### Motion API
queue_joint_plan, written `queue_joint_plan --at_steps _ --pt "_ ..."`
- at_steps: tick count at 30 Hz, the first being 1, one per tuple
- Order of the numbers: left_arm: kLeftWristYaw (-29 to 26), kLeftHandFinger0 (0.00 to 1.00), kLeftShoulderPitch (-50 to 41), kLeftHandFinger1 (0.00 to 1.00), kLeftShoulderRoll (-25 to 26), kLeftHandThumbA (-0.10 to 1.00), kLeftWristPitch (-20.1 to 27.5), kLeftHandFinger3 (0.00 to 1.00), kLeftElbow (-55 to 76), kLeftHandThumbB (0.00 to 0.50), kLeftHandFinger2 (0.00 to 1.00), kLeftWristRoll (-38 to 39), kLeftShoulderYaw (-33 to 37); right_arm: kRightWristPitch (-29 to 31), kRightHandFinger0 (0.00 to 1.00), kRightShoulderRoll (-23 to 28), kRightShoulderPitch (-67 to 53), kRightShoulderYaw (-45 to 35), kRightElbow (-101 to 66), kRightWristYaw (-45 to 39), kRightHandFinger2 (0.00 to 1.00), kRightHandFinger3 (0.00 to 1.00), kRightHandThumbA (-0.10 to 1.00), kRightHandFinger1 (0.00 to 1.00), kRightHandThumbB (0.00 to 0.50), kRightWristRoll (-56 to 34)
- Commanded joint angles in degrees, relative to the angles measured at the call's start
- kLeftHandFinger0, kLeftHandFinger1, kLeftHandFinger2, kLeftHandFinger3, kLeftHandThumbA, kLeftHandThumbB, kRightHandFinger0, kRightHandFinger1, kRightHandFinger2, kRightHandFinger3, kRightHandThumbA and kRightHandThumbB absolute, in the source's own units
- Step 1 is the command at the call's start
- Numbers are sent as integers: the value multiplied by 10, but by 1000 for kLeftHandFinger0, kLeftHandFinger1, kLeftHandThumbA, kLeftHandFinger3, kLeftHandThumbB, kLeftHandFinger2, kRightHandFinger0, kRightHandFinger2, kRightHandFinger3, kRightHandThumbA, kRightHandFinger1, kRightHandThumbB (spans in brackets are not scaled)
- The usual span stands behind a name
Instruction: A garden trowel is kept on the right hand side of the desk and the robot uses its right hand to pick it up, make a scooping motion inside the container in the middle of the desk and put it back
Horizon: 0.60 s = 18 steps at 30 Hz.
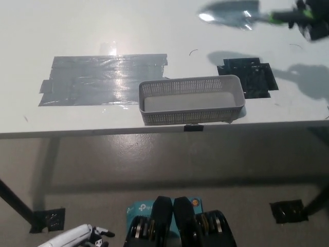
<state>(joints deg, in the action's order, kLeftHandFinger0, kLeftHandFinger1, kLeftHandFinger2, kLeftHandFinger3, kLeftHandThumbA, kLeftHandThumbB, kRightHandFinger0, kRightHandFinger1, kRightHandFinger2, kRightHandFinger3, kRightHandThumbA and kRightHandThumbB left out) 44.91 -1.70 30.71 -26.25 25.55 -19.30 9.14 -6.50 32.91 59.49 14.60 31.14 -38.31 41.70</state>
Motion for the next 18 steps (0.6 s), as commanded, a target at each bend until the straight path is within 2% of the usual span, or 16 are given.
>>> queue_joint_plan --at_steps 1,2,3,4,5,6,7,8,9,10,12,14,15,16,17,18 --pt "-21 773 -14 791 1 1000 -7 1000 20 417 923 -7 -12 -41 1000 20 5 -6 43 88 1000 1000 -99 1000 0 19" --pt "-22 774 -19 793 1 1000 -7 1000 21 446 926 -8 -14 -34 1000 20 -3 -5 59 103 1000 1000 -100 1000 0 17" --pt "-23 778 -21 795 1 1000 -7 1000 22 439 926 -7 -15 -32 819 20 -7 -5 70 112 948 934 -100 919 0 15" --pt "-24 780 -24 796 2 1000 -7 1000 22 438 925 -6 -17 -31 771 17 -5 -3 77 116 915 889 -100 872 0 14" --pt "-23 778 -23 790 2 1000 -7 1000 23 428 920 -6 -17 -46 165 13 -12 -6 95 130 398 490 -100 314 0 14" --pt "-24 779 -21 791 3 1000 -7 1000 22 416 921 -4 -15 -63 21 9 -10 -5 105 135 345 520 -100 220 0 15" --pt "-24 785 -22 794 3 1000 -7 1000 22 436 923 -2 -17 -58 4 6 -13 -5 109 142 307 461 -100 194 0 12" --pt "-23 790 -24 798 4 1000 -7 1000 23 445 923 -4 -20 -62 151 0 -11 0 115 145 449 560 -100 339 0 13" --pt "-22 792 -23 801 4 1000 -7 1000 23 456 923 -6 -19 -73 58 -5 -13 3 118 149 356 531 -100 228 0 17" --pt "-23 788 -22 799 6 1000 -7 1000 24 465 921 -10 -16 -76 0 -10 -18 4 120 156 134 315 -100 8 0 17" --pt "-24 783 -21 794 6 1000 -7 1000 21 445 919 -7 -15 -69 150 -19 -26 2 132 174 406 461 -100 293 0 9" --pt "-20 780 -22 794 4 1000 -7 1000 21 442 922 -5 -19 -54 45 -34 -39 3 138 192 286 379 -100 168 0 3" --pt "-20 779 -21 794 5 1000 -7 1000 21 442 923 -5 -18 -35 4 -37 -44 4 141 195 88 171 -100 32 0 -3" --pt "-20 776 -19 794 5 1000 -7 1000 20 443 925 -5 -17 -9 0 -38 -51 5 144 199 55 94 -100 27 0 -12" --pt "-19 775 -19 794 5 1000 -7 1000 20 443 926 -5 -17 -8 0 -39 -51 5 145 201 136 68 -100 116 0 -12" --pt "-17 786 -19 806 5 1000 -7 1000 20 428 934 -4 -19 -7 78 -43 -53 7 143 200 328 167 -100 288 15 -13"
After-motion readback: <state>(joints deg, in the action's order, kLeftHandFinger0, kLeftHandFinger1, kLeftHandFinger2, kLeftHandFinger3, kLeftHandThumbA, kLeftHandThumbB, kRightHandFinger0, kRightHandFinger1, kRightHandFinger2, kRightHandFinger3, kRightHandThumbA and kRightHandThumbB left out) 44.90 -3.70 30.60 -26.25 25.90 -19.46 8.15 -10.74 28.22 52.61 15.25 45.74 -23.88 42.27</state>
